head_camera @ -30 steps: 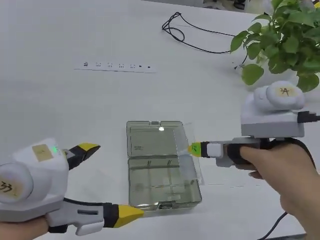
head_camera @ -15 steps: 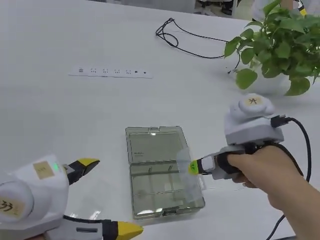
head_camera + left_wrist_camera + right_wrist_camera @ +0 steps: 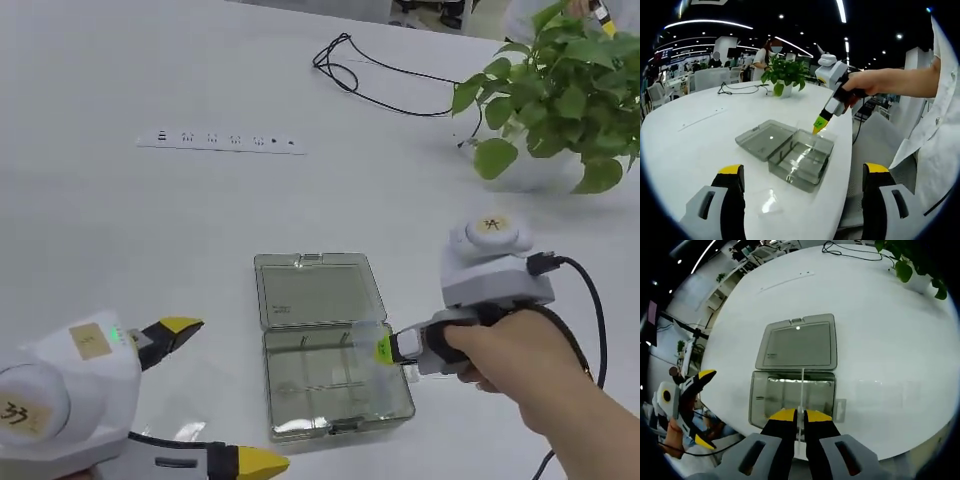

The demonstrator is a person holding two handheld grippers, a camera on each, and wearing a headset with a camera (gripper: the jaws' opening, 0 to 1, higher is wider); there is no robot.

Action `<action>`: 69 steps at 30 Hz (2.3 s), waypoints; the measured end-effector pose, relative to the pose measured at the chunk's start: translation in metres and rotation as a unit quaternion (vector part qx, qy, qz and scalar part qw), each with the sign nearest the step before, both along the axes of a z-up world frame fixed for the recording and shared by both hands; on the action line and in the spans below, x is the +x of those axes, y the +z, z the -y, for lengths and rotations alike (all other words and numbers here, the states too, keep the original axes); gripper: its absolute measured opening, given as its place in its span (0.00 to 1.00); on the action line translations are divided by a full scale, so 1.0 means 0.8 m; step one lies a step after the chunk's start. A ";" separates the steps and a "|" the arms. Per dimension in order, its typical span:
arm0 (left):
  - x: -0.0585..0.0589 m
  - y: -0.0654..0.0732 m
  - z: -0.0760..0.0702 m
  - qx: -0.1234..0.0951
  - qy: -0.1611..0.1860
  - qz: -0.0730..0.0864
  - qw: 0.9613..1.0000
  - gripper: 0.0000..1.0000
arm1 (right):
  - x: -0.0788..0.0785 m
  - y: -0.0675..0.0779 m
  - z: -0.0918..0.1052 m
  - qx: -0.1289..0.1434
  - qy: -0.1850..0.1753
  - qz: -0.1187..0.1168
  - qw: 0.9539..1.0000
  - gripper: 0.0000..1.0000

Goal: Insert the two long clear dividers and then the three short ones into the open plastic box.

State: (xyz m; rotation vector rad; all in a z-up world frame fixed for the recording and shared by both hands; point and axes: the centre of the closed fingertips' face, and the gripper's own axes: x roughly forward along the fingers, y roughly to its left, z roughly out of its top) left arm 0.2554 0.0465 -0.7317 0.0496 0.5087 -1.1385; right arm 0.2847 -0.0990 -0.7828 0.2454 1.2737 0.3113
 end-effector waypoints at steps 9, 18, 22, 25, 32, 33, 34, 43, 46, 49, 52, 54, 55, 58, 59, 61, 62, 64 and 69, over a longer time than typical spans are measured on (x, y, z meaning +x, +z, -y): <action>0.001 -0.003 0.001 -0.002 0.000 -0.004 1.000 1.00 | -0.001 -0.011 0.001 0.000 -0.008 -0.005 1.000 0.06; 0.000 -0.006 0.004 -0.004 -0.003 -0.007 1.000 1.00 | -0.002 -0.020 0.001 -0.002 -0.009 -0.008 1.000 0.06; 0.000 -0.007 0.005 -0.004 -0.003 -0.008 1.000 1.00 | -0.002 -0.022 0.001 -0.003 -0.009 -0.009 1.000 0.06; -0.001 -0.007 0.006 -0.006 -0.004 -0.009 1.000 1.00 | -0.003 -0.023 0.002 -0.005 -0.007 -0.012 1.000 0.06; 0.000 -0.006 0.008 -0.007 -0.005 -0.009 1.000 1.00 | -0.004 -0.022 0.001 0.000 -0.011 -0.016 1.000 0.06; 0.000 -0.006 0.008 -0.008 -0.005 -0.009 1.000 1.00 | -0.004 -0.022 0.001 0.000 -0.010 -0.016 1.000 0.06; 0.000 -0.005 0.009 -0.009 -0.005 -0.009 1.000 1.00 | -0.003 -0.022 0.001 0.000 -0.010 -0.017 1.000 0.06; -0.001 -0.005 0.011 -0.011 -0.004 -0.011 1.000 1.00 | -0.001 -0.016 0.000 0.001 -0.009 -0.017 1.000 0.06; -0.002 -0.006 0.010 -0.010 -0.005 -0.010 1.000 1.00 | -0.002 -0.016 -0.002 0.003 -0.009 -0.018 1.000 0.06; -0.003 -0.006 0.010 -0.010 -0.005 -0.011 1.000 1.00 | -0.002 -0.016 -0.003 0.003 -0.008 -0.018 1.000 0.06; -0.004 -0.005 0.010 -0.011 -0.005 -0.012 1.000 1.00 | -0.002 -0.017 -0.003 0.002 -0.007 -0.017 1.000 0.06; -0.003 -0.005 0.010 -0.010 -0.005 -0.011 1.000 1.00 | -0.003 -0.017 -0.003 0.001 -0.006 -0.016 1.000 0.06; -0.003 -0.006 0.010 -0.009 -0.005 -0.012 1.000 1.00 | -0.003 -0.017 -0.003 0.001 -0.005 -0.016 1.000 0.06; -0.003 -0.006 0.009 -0.009 -0.005 -0.011 1.000 1.00 | -0.003 -0.018 -0.003 -0.002 -0.001 -0.012 1.000 0.06; -0.003 -0.006 0.009 -0.008 -0.005 -0.012 1.000 1.00 | -0.003 -0.018 -0.004 -0.003 0.002 -0.010 1.000 0.06; -0.003 -0.006 0.009 -0.008 -0.005 -0.011 1.000 1.00 | -0.003 -0.018 -0.005 -0.006 0.013 -0.003 1.000 0.06; -0.003 -0.006 0.009 -0.008 -0.004 -0.011 1.000 1.00 | -0.003 -0.018 -0.007 -0.004 0.014 -0.002 1.000 0.07; -0.003 -0.007 0.009 -0.007 -0.004 -0.011 1.000 1.00 | -0.001 -0.018 -0.009 -0.003 0.023 0.005 1.000 0.07; -0.003 -0.007 0.010 -0.007 -0.004 -0.012 1.000 1.00 | -0.001 -0.024 -0.017 -0.002 0.036 0.012 0.999 0.08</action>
